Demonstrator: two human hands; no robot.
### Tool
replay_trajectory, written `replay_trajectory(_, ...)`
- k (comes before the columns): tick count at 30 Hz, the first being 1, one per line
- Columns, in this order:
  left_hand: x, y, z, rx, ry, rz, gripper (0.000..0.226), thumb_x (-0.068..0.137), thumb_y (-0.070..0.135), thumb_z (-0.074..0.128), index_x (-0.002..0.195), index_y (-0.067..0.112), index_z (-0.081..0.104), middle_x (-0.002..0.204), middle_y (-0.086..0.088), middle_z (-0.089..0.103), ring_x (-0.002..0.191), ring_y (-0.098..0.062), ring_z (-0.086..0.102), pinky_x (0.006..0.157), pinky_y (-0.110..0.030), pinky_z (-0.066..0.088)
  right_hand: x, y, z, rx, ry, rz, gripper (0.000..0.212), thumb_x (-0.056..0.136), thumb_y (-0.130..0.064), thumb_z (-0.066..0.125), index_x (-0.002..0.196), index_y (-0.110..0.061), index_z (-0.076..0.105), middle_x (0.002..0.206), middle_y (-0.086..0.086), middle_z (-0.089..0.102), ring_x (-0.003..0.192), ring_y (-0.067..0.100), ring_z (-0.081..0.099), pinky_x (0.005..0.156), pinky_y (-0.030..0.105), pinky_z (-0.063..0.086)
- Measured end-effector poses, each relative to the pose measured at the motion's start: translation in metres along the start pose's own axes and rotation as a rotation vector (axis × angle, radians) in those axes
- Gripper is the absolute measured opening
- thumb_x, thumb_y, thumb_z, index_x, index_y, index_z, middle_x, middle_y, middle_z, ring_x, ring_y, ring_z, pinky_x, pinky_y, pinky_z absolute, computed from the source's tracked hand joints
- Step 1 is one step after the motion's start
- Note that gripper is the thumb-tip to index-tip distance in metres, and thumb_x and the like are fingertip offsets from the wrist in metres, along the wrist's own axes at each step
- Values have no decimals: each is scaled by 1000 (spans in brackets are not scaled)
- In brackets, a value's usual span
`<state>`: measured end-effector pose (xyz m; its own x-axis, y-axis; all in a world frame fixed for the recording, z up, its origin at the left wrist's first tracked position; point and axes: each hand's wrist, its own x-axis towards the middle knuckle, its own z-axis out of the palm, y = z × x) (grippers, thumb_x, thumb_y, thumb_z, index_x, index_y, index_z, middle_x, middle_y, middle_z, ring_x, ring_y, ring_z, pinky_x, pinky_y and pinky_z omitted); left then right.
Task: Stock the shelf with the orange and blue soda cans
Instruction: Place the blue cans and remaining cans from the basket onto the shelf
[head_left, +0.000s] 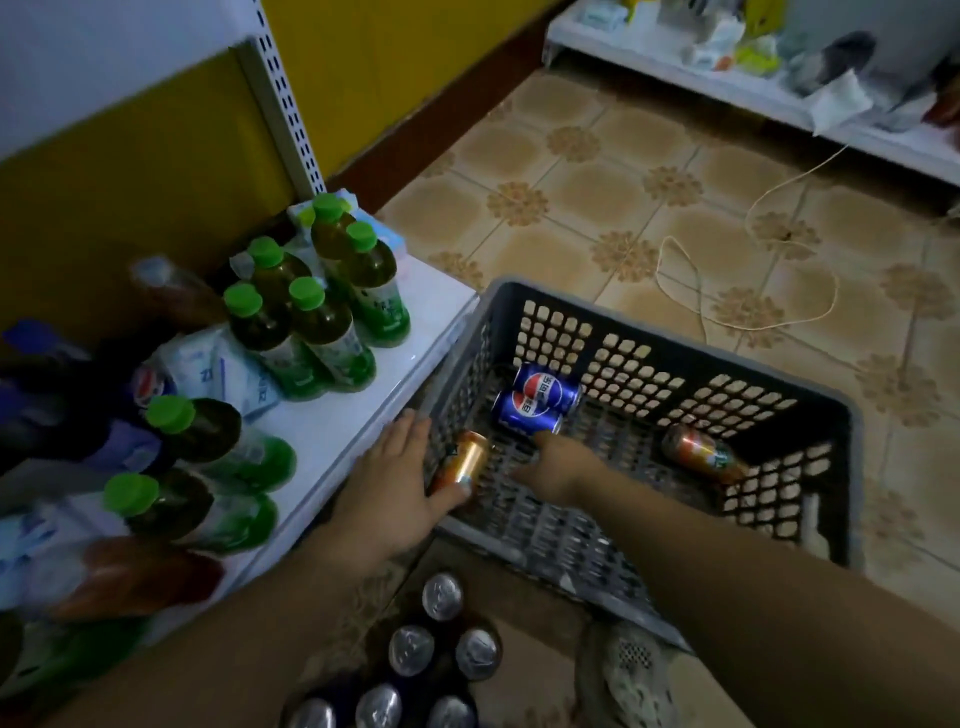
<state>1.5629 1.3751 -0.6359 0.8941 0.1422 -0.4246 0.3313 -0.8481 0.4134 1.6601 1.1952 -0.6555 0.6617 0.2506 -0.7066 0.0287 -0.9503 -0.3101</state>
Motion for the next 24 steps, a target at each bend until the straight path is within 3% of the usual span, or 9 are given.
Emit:
replay_trajectory(6,20,-25,43,81,47,20,117,72,82,42,143,24,-30,147,8,-37,142,-12,-22,121,-41,3,82,-10,47,155,-36,-7,54,94,-41,56,137,-9,44,134,14,53,118,28,53,96,35,44)
replay_trajectory(10,23,-37,61,78,194,154,112,70,77,44,152,6,14,160,-12,13,146,-31,16,114,-49,27,124,-15,74,433,-50,109,70,91,-39,62,144,-7,30,138,17,49,117,31,53,89,36,47)
replay_trajectory(14,27,-41,66,120,202,152,114,68,77,38,153,9,5,162,-8,3,148,-24,6,118,-38,13,155,-20,99,841,-83,249,80,87,-34,70,147,-12,21,141,17,42,119,35,51,81,41,48)
replay_trajectory(17,27,-41,67,112,221,164,112,69,76,37,153,12,0,162,-5,-3,148,-21,2,117,-35,7,163,-23,108,824,-16,256,85,82,-33,75,143,-10,22,140,19,42,120,36,50,86,44,48)
replay_trajectory(21,23,-41,64,117,190,179,109,73,72,44,153,9,6,161,-10,4,147,-26,10,116,-36,11,139,-16,95,777,115,146,78,77,-30,79,136,-13,30,130,13,51,112,30,54,93,44,49)
replay_trajectory(24,22,-32,50,104,109,106,109,77,75,42,152,17,-12,157,2,-22,148,-22,-8,120,-41,6,88,-14,61,777,204,34,77,77,-28,78,139,-16,34,124,5,55,106,23,56,92,38,50)
